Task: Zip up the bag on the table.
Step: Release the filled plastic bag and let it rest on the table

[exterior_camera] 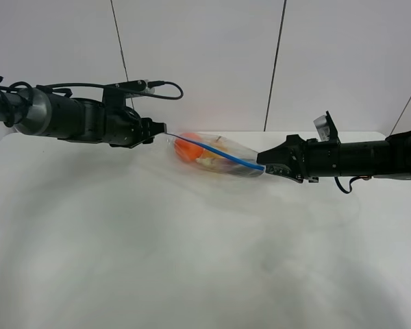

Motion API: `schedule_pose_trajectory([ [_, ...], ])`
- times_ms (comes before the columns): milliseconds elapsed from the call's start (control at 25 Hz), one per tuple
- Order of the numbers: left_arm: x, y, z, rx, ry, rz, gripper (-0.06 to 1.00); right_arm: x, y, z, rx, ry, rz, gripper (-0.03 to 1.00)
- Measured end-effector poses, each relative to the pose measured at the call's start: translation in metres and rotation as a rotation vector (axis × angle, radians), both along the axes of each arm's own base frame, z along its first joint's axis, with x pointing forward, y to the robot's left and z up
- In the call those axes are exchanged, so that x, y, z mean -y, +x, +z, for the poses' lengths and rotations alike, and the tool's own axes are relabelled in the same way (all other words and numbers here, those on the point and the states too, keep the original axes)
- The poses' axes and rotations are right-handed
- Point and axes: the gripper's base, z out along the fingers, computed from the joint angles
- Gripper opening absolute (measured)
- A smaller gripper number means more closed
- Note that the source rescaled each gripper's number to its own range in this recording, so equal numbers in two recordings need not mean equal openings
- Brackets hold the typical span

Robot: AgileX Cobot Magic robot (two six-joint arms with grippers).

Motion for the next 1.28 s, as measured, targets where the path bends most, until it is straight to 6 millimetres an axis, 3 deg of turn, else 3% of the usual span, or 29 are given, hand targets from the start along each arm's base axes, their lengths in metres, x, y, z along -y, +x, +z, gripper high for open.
schedule_pose_trajectory([
  [240,0.028,-0.002,0.007,-0.041,-0.379,-0.093,0.81,0.0,0.0,-0.001,0.002,-0.008,0.0,0.68],
  [480,0.058,-0.007,0.029,-0.139,-0.766,-0.223,0.81,0.001,0.0,-0.002,0.003,-0.028,0.005,0.68],
  [760,0.078,-0.02,0.057,-0.307,-1.095,-0.422,0.81,0.002,0.0,-0.004,0.002,-0.056,0.008,0.68],
  [1040,0.063,-0.032,0.075,-0.505,-1.339,-0.565,0.81,0.002,0.0,-0.005,0.006,-0.067,0.007,0.68],
  [1280,0.049,-0.03,0.081,-0.506,-1.364,-0.555,0.81,0.003,-0.001,-0.005,0.011,-0.075,0.016,0.68],
])
